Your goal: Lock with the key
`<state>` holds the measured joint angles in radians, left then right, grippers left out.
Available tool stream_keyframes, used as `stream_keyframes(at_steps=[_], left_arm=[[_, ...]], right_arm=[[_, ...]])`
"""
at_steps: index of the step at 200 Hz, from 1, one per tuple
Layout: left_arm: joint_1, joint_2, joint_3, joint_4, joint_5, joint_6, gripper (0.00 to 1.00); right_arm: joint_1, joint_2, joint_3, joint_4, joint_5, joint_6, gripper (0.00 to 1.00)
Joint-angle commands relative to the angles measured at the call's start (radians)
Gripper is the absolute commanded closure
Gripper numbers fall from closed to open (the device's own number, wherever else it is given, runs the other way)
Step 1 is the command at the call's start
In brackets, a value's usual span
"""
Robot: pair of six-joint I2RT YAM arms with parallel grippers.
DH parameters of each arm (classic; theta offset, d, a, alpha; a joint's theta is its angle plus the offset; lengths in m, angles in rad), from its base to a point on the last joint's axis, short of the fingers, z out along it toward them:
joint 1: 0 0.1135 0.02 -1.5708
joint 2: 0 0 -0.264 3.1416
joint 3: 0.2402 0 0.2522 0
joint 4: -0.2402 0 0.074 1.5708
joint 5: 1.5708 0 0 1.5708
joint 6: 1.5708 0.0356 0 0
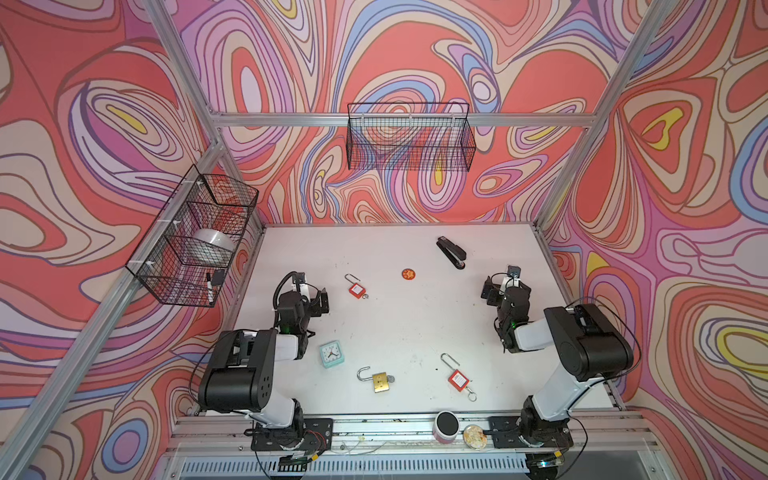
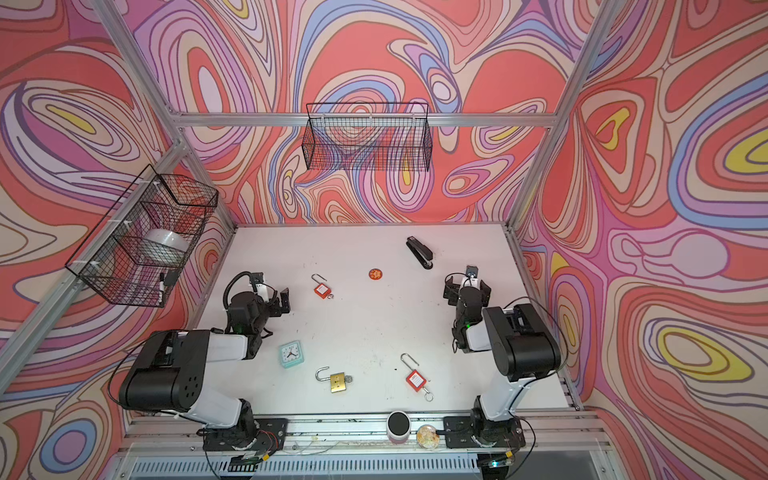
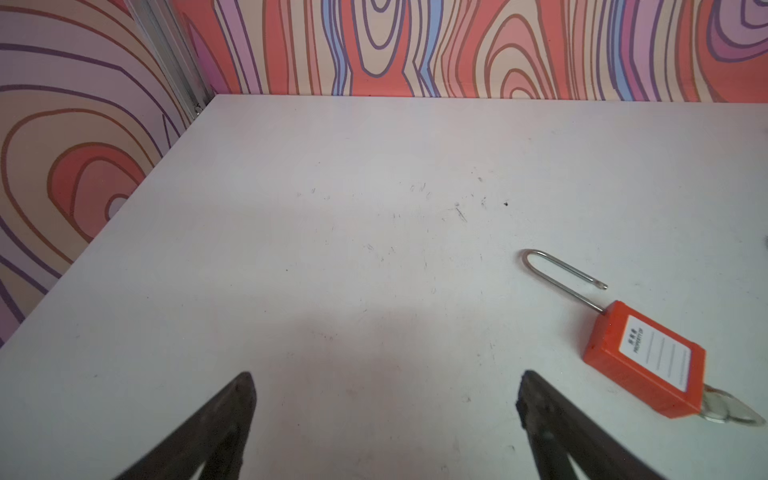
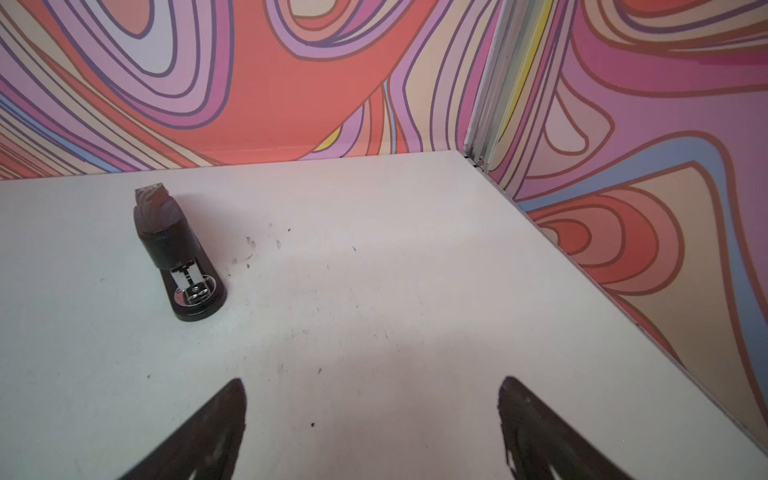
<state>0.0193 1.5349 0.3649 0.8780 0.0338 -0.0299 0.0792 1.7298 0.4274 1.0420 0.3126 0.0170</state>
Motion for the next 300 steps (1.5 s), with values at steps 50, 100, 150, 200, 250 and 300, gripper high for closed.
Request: stream_keyframes(at_steps=[50,100,150,200,250,300], left_arm=[[-0.003,0.003,0.015,-0.002,0.011,0.008,0.0],[-0.003,0.004,0.017,-0.006,0.011,0.009,0.0],[-0.003,0.003,0.016,-0.005,0.011,0.01,0.0],[-0.004,0.001,0.012,0.0,0.013,0.011,0.0],[-0.003,-0.232,0.082,-0.326,-0.105,-0.017,0.0],[-0.004,-0.367,0.296,-0.848,-0.046,-0.071,0.0]], right_arm=[[-0.004,-0.008,0.01,0.003,-0.006,0.004,0.02],[-0.005,-0.007,0.01,0.002,-0.005,0.004,0.02],[-0.003,-0.007,0.01,0.003,-0.006,0.003,0.02],[-0.004,-0.007,0.009,0.003,-0.006,0.003,0.02],[-0.001,-0.093,-0.038,0.02,-0.127,-0.054,0.02],[0.068,-0.29,0.169,-0.499,-0.245,-0.044,0.02]])
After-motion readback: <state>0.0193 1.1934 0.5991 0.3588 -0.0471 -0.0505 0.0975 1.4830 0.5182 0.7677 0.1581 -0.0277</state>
